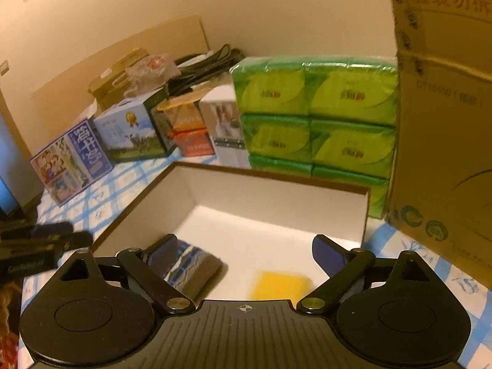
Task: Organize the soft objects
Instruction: 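Open the left tool over the box while the right tool releases the sponge inside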
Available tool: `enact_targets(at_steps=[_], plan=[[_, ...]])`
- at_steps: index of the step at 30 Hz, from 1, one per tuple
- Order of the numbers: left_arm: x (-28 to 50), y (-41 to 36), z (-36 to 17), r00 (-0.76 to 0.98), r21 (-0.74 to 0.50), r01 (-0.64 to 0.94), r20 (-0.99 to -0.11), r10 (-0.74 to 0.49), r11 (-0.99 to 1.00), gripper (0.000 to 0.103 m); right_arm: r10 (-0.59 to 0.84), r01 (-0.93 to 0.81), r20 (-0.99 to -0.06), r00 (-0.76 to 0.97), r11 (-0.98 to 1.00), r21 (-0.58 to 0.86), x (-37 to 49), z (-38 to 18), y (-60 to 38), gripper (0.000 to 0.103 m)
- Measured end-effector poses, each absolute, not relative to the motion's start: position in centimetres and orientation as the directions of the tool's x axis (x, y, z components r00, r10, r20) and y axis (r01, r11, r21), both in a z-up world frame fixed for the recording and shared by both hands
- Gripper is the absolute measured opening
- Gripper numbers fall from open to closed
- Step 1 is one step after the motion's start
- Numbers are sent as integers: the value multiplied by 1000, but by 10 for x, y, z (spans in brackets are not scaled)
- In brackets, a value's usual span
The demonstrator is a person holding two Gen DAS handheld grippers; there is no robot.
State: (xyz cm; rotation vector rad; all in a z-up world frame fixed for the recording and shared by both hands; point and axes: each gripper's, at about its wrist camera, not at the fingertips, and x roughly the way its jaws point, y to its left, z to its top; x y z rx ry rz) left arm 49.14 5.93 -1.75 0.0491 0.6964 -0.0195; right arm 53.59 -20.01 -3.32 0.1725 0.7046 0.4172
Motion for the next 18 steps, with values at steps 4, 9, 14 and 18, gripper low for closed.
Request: enact_targets(at_steps=[4,9,14,18], plan=[[467,66,-12,766,39,31,-643,1,999,49,428,-321,-581,692,904,283,518,-26,-204,94],[432,73,-5,759,29,25,-651,0,999,50,443,-336,-570,692,896,290,484,-19,-212,94],[396,78,4,756,21,19,-654,-1,1000,50,447,-347,-561,697,894,282,447,-12,-217,94],[366,80,10,755,11,14,-655,-3,1000,50,459,-355,-550,698,888,291,414,-9,-224,94]])
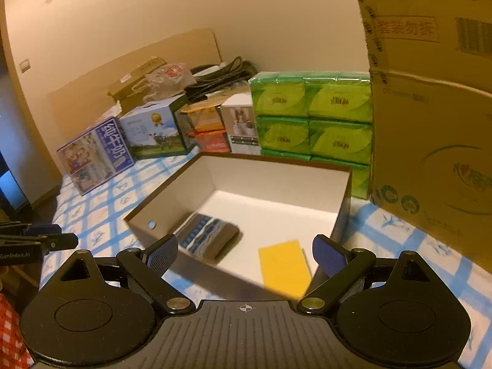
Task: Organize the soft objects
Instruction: 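Open the left tool over the box while the right tool releases the sponge inside, then withdraw both tools from the box toward the remaining items on the bed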
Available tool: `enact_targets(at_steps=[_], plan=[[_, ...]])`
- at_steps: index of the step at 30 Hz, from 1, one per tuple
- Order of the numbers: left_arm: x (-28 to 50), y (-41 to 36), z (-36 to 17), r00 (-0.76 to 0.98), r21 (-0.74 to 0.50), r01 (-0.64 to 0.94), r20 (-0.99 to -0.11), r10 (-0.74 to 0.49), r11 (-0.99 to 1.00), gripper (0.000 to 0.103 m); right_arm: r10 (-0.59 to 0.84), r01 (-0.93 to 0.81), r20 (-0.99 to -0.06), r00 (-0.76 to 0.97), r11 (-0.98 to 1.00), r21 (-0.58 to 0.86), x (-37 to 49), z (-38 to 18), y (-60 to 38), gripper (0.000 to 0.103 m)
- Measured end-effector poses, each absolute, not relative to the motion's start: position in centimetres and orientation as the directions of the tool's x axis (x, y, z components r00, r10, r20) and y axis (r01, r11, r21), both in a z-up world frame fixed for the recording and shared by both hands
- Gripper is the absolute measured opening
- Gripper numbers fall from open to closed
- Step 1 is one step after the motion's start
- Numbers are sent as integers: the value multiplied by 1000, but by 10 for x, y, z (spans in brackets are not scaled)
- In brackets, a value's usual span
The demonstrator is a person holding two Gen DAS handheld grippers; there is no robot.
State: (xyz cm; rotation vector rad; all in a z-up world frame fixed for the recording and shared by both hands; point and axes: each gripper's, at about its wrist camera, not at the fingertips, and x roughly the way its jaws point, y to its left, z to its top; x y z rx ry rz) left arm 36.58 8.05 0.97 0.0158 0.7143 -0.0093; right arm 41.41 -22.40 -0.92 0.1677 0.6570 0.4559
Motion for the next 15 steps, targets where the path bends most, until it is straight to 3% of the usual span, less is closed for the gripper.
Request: enact_targets(at_steps=[15], plan=[[261,91,17,761,22,-40,-648,45,999,50,453,-361,-562,692,892,274,311,-11,-238,94]])
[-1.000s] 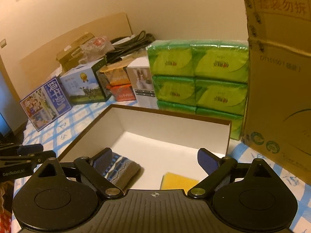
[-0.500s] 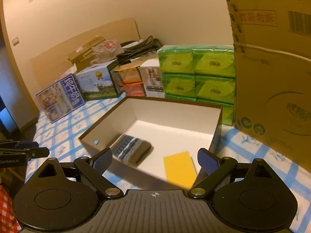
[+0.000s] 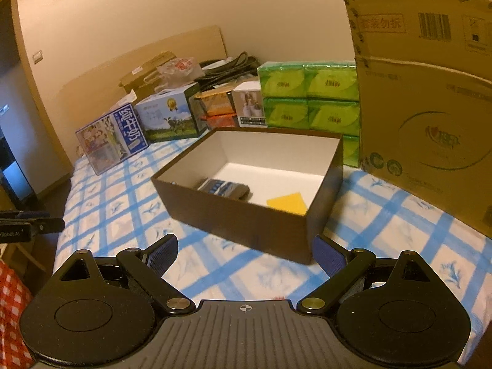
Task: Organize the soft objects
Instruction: 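Withdraw both tools from the box toward the remaining items on the bed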
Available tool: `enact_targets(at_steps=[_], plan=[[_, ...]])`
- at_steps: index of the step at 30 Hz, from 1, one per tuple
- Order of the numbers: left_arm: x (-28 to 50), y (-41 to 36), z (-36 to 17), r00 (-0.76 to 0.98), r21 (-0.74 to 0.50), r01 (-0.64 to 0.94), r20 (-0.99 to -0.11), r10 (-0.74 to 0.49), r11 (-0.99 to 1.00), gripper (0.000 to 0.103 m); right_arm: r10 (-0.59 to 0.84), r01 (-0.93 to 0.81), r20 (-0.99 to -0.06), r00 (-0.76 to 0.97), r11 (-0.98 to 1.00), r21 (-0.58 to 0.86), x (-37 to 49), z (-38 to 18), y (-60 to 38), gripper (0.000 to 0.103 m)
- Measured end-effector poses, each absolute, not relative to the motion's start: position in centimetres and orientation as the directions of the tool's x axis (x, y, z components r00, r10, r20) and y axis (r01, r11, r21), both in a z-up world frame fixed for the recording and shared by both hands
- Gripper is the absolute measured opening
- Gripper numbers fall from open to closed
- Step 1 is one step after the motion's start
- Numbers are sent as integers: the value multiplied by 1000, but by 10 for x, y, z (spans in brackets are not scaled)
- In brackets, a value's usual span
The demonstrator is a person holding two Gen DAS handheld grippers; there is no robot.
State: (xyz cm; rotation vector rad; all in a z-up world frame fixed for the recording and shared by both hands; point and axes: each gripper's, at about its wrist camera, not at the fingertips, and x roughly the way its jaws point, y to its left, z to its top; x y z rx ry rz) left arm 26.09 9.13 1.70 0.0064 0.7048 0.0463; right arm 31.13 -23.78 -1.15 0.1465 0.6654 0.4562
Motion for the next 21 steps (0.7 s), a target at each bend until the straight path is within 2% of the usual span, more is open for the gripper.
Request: enact_targets(at_steps=[21], plan=[[181,97,-1,734,-13,-59,-678,34,998,52,449,-355,-615,648,893,278,238,-25,-231,94]])
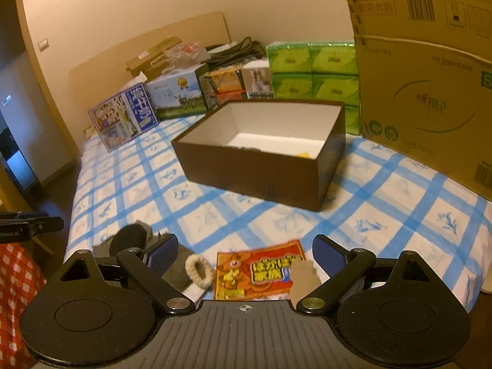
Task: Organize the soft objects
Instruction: 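Withdraw both tools from the box toward the remaining items on the bed, then grasp the black round pad with the left tool while the right tool grasps the beige sock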
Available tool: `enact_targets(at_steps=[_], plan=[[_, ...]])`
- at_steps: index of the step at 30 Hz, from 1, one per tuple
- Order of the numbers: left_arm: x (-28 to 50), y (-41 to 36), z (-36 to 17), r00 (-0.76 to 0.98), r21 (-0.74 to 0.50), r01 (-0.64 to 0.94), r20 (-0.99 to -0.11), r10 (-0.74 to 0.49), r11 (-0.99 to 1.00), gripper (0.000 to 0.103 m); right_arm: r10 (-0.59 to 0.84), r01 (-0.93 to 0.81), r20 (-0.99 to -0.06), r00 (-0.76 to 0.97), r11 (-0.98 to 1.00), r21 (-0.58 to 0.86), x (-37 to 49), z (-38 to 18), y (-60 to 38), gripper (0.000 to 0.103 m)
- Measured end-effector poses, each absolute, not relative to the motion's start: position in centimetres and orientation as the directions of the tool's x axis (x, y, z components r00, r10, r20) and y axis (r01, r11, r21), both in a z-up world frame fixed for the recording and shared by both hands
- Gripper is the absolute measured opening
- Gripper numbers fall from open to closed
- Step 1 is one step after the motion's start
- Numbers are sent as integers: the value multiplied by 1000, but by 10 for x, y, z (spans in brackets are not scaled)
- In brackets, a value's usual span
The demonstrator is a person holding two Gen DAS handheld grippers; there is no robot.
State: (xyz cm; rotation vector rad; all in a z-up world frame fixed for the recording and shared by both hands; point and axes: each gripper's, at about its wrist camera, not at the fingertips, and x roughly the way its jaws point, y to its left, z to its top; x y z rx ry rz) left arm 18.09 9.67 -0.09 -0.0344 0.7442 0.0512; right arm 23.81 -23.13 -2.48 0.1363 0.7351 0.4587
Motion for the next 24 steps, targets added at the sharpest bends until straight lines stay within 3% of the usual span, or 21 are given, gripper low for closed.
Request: enact_targets(at_steps=[24], plan=[[178,74,-51,670,1,-39,-742,27,999,52,373,-274,-723,582,927,257,230,-79,-238,93]])
